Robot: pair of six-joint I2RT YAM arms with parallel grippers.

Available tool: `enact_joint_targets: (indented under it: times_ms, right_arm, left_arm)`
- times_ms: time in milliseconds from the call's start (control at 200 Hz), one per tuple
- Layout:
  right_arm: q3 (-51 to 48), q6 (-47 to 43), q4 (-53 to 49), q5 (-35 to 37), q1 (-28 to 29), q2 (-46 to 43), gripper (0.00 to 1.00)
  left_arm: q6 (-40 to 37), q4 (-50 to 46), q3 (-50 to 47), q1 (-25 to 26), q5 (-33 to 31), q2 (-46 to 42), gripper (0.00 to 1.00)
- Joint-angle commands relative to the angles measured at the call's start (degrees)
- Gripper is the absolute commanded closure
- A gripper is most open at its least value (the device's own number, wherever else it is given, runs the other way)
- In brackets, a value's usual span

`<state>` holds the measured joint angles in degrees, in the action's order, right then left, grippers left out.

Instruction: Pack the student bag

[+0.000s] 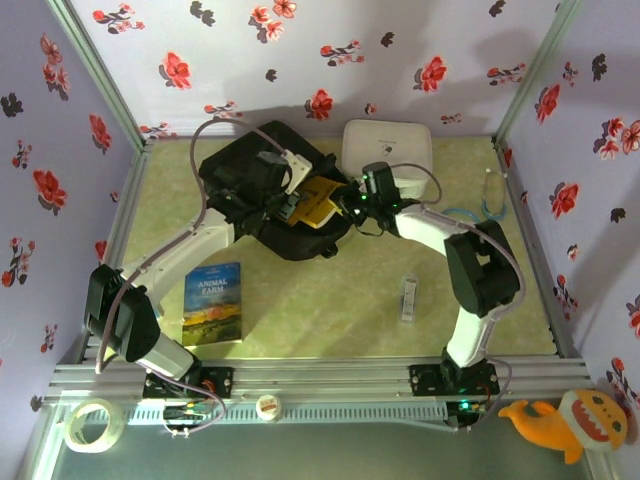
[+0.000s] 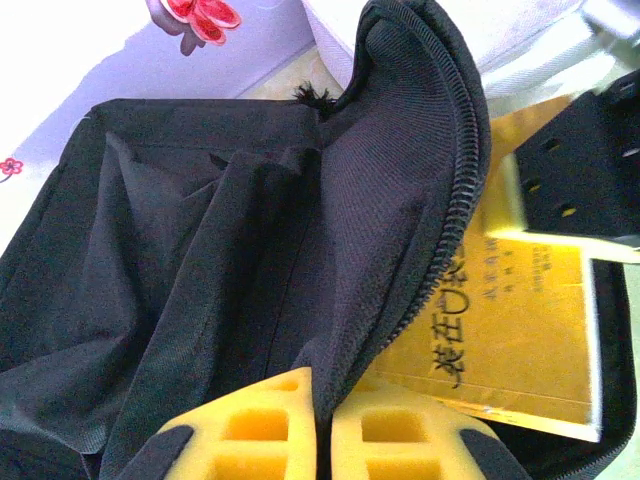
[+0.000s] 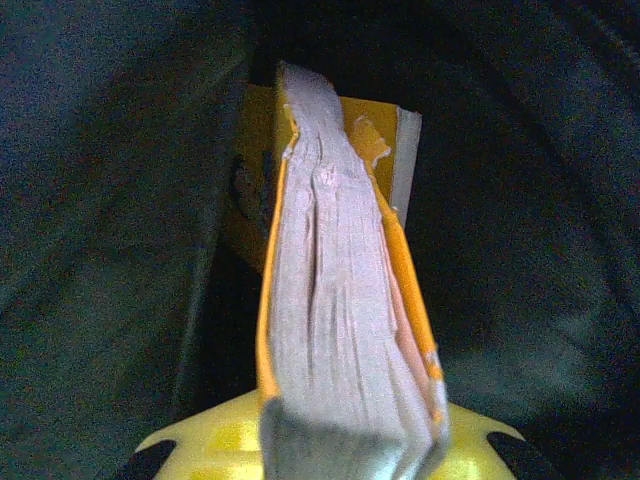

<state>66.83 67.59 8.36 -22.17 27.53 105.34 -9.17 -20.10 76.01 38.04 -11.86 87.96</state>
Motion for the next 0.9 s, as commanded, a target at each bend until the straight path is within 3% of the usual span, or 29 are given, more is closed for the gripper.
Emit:
enact_joint_targets:
  times_ms: [0, 220, 650, 785, 895]
  right_arm:
    - [4.9, 0.6, 2.4, -0.9, 1.6, 3.9, 0.84]
    - [13.0, 2.4, 1.9, 0.6, 2.8, 11.8, 0.81]
    - [19.3, 8.1, 14.8, 6.7, 5.6, 23.5, 0.76]
    - [21.9, 8.0, 14.2, 5.6, 5.9, 24.7, 0.67]
    - [18.0, 7.4, 13.8, 6.2, 5.6, 21.2, 0.57]
  left_arm:
    - [1.3, 6.0, 1.1, 0.3, 1.8, -2.6, 0.93]
    - [3.1, 7.1, 1.0, 0.2, 1.8, -3.0, 0.93]
    - [5.8, 8.8, 0.8, -0.3, -1.3, -3.1, 0.92]
    - [6.1, 8.7, 0.6, -0.7, -1.4, -2.8, 0.92]
    - [6.7, 8.6, 0.2, -1.0, -1.3, -2.6, 0.92]
